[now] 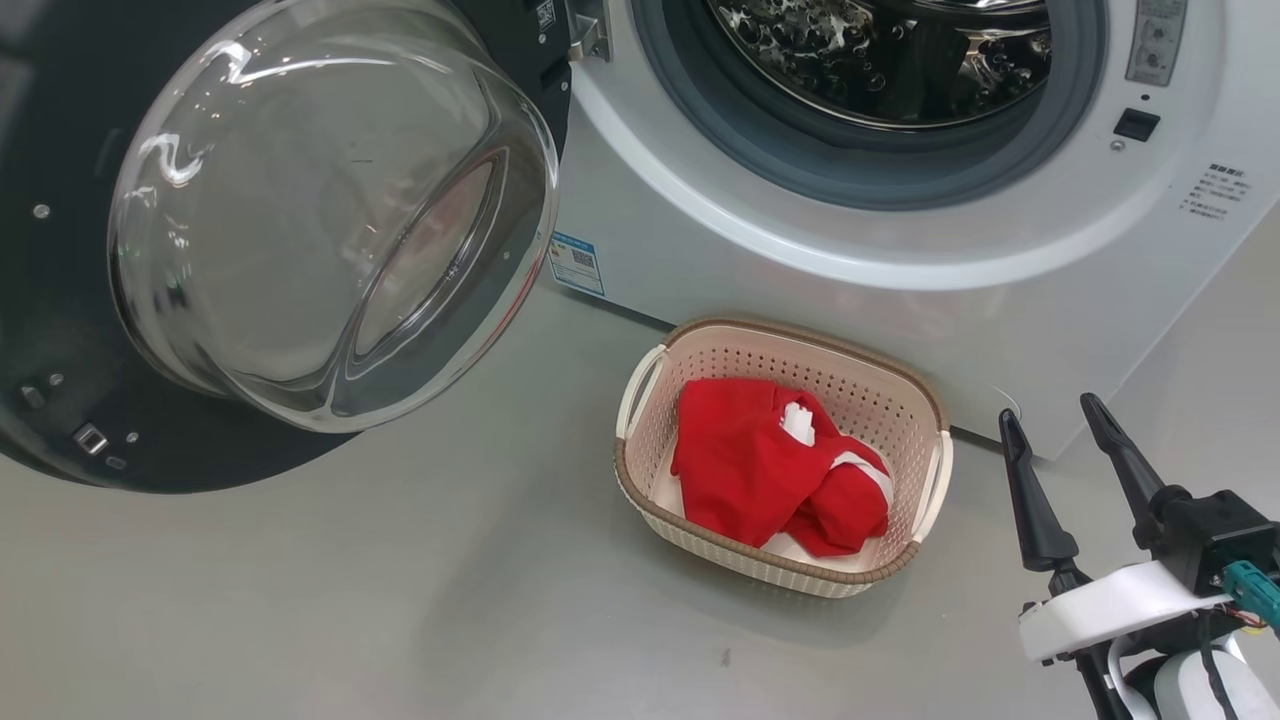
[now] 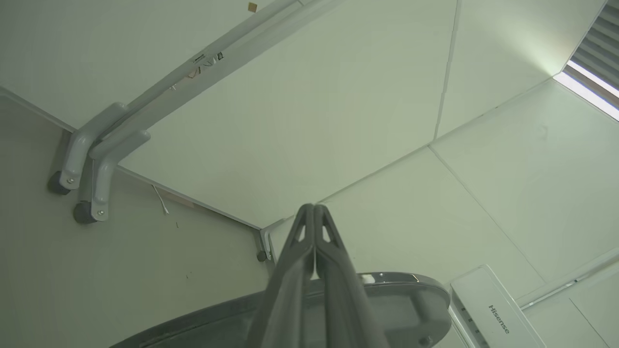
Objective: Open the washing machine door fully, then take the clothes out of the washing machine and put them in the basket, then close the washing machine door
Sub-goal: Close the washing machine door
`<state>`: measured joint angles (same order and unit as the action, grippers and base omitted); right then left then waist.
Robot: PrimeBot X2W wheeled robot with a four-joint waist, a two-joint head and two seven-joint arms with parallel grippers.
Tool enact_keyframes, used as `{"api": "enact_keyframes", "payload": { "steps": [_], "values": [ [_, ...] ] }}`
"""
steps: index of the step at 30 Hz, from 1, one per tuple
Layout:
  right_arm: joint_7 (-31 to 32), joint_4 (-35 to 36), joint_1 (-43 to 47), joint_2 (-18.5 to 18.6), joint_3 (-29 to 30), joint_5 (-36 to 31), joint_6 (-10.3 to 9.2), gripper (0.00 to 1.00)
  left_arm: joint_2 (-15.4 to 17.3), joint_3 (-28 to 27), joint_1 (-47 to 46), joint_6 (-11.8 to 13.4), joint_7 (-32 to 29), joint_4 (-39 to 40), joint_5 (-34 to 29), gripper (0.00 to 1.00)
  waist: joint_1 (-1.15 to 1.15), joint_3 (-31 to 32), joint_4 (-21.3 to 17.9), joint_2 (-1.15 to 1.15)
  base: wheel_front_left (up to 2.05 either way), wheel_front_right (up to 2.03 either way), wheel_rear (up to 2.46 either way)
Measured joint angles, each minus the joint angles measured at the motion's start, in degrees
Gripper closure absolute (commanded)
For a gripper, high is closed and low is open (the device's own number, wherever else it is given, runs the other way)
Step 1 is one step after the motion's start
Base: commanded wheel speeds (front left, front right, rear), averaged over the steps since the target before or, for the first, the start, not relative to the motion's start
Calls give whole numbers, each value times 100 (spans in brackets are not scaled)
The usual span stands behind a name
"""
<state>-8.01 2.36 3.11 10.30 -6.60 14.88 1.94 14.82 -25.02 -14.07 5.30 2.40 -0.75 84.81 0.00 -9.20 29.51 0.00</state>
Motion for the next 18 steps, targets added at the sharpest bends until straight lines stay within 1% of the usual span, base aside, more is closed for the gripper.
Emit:
{"api": "enact_keyframes", "payload": {
  "steps": [5, 7, 14, 18],
  "values": [
    [68, 82, -2, 57, -2, 0, 3, 0, 121, 92, -114, 47, -409, -450, 299, 100, 0, -87, -49, 0, 0, 0, 0],
    [94, 101, -3, 74, -10, 0, 51, 0, 189, 133, -158, 53, -549, -605, 299, 100, 0, -127, -72, 0, 0, 0, 0],
    [174, 187, -20, 127, -40, 0, 63, 0, 394, 208, -211, 99, -871, -1082, 300, 100, 0, -263, -185, 0, 0, 0, 0],
    [176, 209, -20, 165, -7, 1, 63, 0, 424, 255, -282, 104, -906, -1203, 299, 100, 0, -328, -222, 0, 0, 0, 0]
  ]
}}
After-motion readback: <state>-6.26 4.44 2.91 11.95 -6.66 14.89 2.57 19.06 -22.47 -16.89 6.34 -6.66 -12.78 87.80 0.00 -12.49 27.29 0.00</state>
